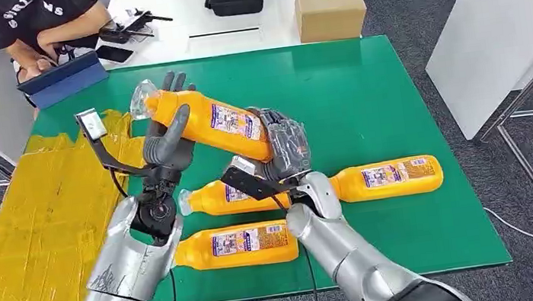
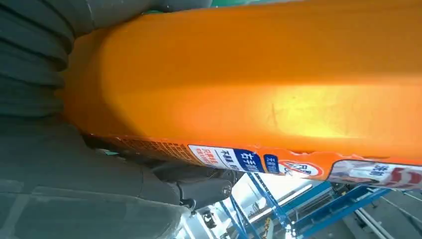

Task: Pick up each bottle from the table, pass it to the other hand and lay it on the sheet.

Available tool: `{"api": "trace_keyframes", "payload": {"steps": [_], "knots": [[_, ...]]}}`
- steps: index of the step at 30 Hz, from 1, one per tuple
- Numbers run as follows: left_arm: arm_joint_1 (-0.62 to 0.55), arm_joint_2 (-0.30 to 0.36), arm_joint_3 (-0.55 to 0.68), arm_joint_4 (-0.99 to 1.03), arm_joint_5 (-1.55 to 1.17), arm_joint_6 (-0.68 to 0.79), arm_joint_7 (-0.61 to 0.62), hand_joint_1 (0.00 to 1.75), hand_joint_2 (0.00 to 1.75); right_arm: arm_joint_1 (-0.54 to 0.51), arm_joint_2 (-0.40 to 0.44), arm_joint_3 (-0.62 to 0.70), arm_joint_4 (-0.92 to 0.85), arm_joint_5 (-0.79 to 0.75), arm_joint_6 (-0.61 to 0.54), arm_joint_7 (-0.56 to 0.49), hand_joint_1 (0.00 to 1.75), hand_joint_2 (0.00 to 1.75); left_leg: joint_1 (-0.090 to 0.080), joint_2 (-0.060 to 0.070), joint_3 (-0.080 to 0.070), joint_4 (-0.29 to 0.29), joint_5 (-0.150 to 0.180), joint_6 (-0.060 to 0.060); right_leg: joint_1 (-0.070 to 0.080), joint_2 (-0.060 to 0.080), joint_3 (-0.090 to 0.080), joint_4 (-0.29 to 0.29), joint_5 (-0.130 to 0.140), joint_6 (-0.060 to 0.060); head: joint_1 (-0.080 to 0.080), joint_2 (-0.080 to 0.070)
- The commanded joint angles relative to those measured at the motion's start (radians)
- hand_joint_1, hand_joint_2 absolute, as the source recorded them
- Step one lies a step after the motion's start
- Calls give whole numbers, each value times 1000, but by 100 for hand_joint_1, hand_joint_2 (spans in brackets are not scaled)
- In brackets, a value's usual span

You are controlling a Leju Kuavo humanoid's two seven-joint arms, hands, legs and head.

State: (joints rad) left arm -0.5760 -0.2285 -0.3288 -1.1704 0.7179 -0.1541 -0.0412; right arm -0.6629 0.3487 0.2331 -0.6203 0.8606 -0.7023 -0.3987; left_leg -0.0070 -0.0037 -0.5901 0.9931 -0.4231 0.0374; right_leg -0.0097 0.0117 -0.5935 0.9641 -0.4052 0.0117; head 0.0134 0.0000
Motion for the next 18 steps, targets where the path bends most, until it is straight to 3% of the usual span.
{"api": "trace_keyframes", "payload": {"steps": [1, 5, 12, 18], "knots": [[-65, -18, -3, 104, 4, -11, 3, 0, 175, -44, 0, -25, -15, 17, 4, 37, 175, 175, 0, -1, 2, 1, -1, -2, 0, -2, 2, 1, -1, -1, 0, 0], [-75, -27, -5, 117, 3, -15, 8, 0, 175, -37, 0, -77, -63, 102, 4, 63, 175, 175, 0, -2, 1, 0, -1, -2, 0, -3, 2, 0, -1, -1, 0, 0], [-81, -33, -10, 126, 4, -17, 13, 0, 175, -49, 0, -64, -63, 103, 4, 85, 175, 175, 0, -1, 4, 2, -3, -4, 0, -3, 5, 1, -3, -1, 0, 0], [-100, -52, -31, 166, 2, -19, 19, 0, 175, -51, 0, -73, -177, 150, 4, 125, 175, 175, 0, -2, 0, 2, -1, -2, 0, -3, 1, 2, -1, -1, 0, 0]]}}
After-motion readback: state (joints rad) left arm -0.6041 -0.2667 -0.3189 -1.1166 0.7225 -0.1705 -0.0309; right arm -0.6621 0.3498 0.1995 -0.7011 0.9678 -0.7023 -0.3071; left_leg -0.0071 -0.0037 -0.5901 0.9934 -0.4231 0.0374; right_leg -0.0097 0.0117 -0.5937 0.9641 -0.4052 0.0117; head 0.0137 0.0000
